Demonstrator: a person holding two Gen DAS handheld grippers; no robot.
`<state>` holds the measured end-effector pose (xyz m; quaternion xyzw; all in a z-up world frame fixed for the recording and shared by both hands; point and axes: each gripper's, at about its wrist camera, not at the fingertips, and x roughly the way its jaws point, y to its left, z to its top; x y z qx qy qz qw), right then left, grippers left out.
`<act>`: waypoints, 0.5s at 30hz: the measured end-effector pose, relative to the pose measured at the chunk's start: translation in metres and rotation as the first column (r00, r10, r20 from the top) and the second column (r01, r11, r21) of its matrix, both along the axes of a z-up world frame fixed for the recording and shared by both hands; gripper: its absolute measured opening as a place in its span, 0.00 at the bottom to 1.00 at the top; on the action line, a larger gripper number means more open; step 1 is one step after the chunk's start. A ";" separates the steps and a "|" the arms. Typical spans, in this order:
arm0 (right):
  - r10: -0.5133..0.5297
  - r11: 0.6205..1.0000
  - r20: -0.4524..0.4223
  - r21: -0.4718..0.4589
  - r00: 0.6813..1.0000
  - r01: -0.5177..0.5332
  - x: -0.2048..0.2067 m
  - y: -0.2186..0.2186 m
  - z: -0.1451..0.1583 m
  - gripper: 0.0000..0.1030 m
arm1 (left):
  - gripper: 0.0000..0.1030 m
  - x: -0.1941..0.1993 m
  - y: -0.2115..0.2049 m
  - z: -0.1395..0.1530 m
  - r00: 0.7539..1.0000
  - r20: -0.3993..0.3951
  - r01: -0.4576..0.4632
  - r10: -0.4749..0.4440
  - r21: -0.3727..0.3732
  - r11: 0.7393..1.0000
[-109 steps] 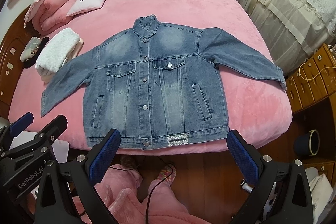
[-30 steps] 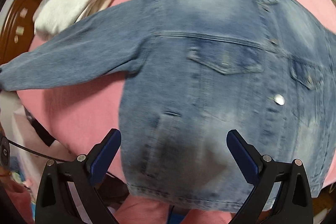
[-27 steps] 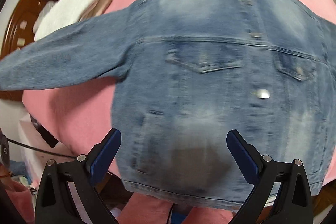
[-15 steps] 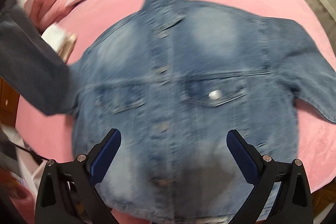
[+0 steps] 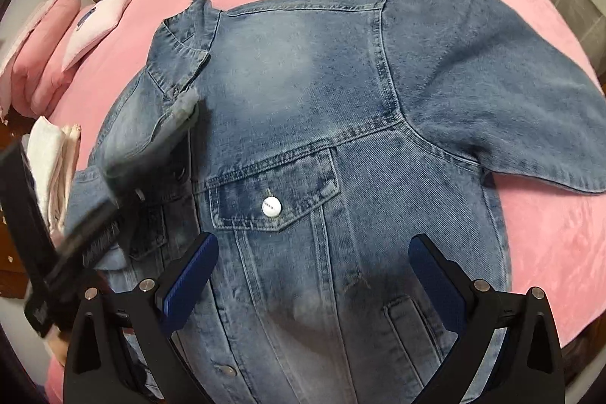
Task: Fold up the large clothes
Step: 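Carry the sleeve across the jacket front with the left gripper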
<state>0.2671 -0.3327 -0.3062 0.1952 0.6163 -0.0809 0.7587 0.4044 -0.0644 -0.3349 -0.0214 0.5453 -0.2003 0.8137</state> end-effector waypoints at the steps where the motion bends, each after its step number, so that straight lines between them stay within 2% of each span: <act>1: -0.010 0.999 -0.002 0.032 1.000 0.011 0.004 0.000 -0.004 0.99 | 0.69 -0.005 -0.003 0.006 1.000 0.005 0.006 -0.006 0.002 1.000; 2: -0.020 0.997 -0.002 0.070 1.000 0.020 0.007 -0.001 -0.008 0.99 | 0.69 -0.010 -0.002 0.011 1.000 0.010 0.006 -0.006 0.001 1.000; 4: -0.036 0.982 0.002 0.187 0.999 0.035 0.015 -0.001 -0.016 0.99 | 0.70 -0.029 0.026 0.030 1.000 0.008 -0.017 0.017 -0.004 1.000; 6: -0.037 0.932 -0.008 0.361 0.999 0.038 0.025 0.007 -0.029 0.99 | 0.70 -0.044 0.055 0.054 0.998 0.002 -0.057 0.057 0.002 0.998; 8: -0.025 0.885 -0.041 0.463 0.999 0.041 0.035 0.023 -0.042 0.99 | 0.70 -0.060 0.086 0.071 0.991 0.005 -0.135 0.135 0.043 0.990; 9: -0.017 0.875 -0.055 0.482 0.998 0.042 0.039 0.032 -0.048 0.98 | 0.71 -0.068 0.104 0.080 0.984 0.005 -0.180 0.181 0.068 0.981; 11: -0.013 0.881 -0.086 0.470 0.996 0.052 0.045 0.048 -0.060 0.88 | 0.73 -0.082 0.133 0.081 0.960 -0.009 -0.278 0.281 0.120 0.953; 13: -0.010 0.903 -0.154 0.422 0.988 0.075 0.049 0.066 -0.076 0.77 | 0.73 -0.093 0.158 0.072 0.935 -0.034 -0.343 0.354 0.180 0.922; 15: -0.041 0.941 -0.186 0.324 0.982 0.101 0.052 0.081 -0.084 0.70 | 0.73 -0.101 0.185 0.055 0.910 -0.068 -0.380 0.409 0.254 0.889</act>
